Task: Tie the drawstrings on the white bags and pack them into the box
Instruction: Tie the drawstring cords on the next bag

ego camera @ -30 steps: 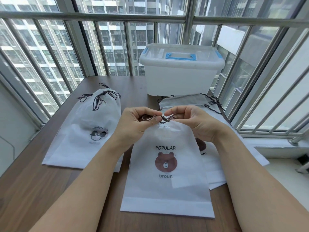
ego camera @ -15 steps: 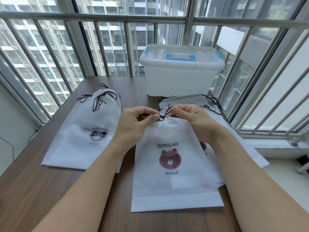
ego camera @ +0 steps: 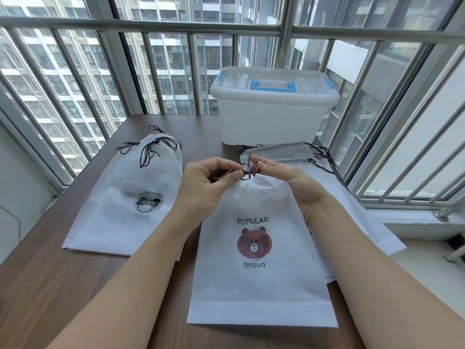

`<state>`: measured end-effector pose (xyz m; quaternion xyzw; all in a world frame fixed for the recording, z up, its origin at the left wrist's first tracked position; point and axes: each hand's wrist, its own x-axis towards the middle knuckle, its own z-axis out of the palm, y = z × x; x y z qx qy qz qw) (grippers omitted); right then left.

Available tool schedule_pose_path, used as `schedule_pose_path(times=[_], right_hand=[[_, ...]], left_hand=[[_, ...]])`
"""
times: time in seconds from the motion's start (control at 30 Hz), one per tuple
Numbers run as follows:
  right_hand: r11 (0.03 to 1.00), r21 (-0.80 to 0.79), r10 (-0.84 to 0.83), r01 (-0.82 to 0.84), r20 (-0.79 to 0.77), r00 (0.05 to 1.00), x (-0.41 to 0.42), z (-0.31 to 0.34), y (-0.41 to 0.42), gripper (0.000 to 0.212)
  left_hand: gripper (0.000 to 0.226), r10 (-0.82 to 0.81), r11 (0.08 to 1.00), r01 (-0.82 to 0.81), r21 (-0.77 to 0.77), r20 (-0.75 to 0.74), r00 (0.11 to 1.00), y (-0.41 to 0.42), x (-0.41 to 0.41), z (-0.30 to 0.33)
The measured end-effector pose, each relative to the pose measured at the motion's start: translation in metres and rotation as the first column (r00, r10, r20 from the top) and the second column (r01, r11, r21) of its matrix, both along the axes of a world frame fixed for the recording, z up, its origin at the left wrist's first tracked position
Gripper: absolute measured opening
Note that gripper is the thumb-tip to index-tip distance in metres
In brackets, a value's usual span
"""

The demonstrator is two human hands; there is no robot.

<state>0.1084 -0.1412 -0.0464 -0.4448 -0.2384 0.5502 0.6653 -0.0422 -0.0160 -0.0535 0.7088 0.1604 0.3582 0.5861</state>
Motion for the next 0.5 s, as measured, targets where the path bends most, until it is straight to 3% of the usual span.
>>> schedule_pose_path(times=[0.1,0.27,0.4,0.5], right_hand=[[0.998,-0.051,0.019,-0.02,-0.02,1.0,0.0026,-0.0011,0.0007,0.047],[0.972,-0.132,0.207,-0.196,0.073,0.976,-0.0028,-0.0006,0.0016,0.062],[0.979,-0.177,0.149,-0.097,0.311,0.939,-0.0031,0.0008,0.0,0.056],[0.993,-0.115,0.065,-0.015,0.446,0.893,-0.0046,0.0079,-0.0028,0.027]], left_hand=[[0.015,-0.014,1.0,0.014,-0.006,0.029,0.999,-0.0016,-0.0006,0.0005],[0.013,-0.083,0.997,0.082,0.013,0.063,0.995,-0.0059,-0.0019,0.0017],[0.013,-0.105,0.994,0.101,0.048,0.081,0.991,-0.006,-0.0014,0.0012],[0.016,-0.13,0.99,0.124,0.069,0.09,0.987,-0.0032,-0.0021,0.001]])
